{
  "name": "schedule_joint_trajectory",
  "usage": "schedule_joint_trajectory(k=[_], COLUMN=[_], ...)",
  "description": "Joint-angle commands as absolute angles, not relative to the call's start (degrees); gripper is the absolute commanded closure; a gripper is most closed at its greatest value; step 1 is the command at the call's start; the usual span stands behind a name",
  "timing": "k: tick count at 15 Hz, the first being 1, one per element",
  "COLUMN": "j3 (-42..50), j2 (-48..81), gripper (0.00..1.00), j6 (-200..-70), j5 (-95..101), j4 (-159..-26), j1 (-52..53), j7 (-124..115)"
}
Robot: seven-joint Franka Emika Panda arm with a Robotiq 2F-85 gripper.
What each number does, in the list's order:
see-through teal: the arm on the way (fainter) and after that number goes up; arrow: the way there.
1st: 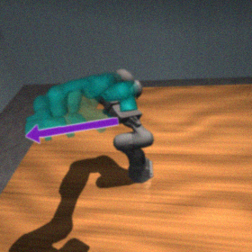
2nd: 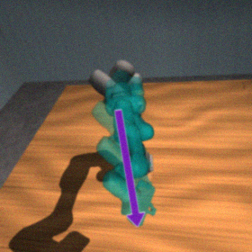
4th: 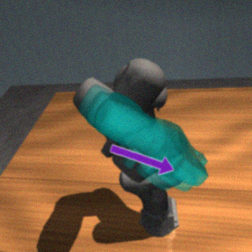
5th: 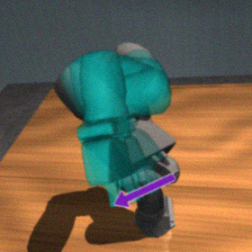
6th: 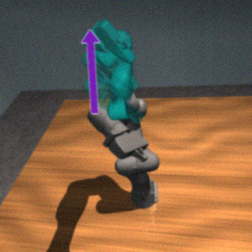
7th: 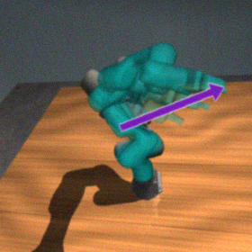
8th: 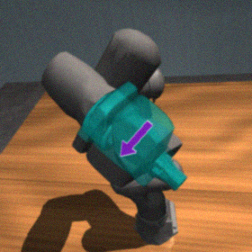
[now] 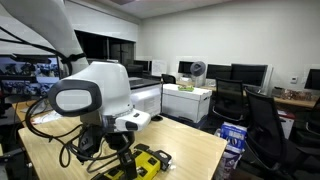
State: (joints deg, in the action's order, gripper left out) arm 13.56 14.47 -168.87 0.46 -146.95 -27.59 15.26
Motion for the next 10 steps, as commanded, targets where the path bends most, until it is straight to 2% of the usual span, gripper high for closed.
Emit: schedule_joint_trajectory(k=[1, 6, 10], j3=[14.03, 14.35, 15.2], j2=[12.93, 12.54, 12.92], gripper=[0.56, 0.95, 0.93], j6=[-167.54, -167.21, -165.74], j5=[0.43, 0.46, 1.24], j4=[-147.66, -147.71, -147.05], j1=[-27.34, -26.77, -26.23], j7=[17.3, 17.07, 16.47])
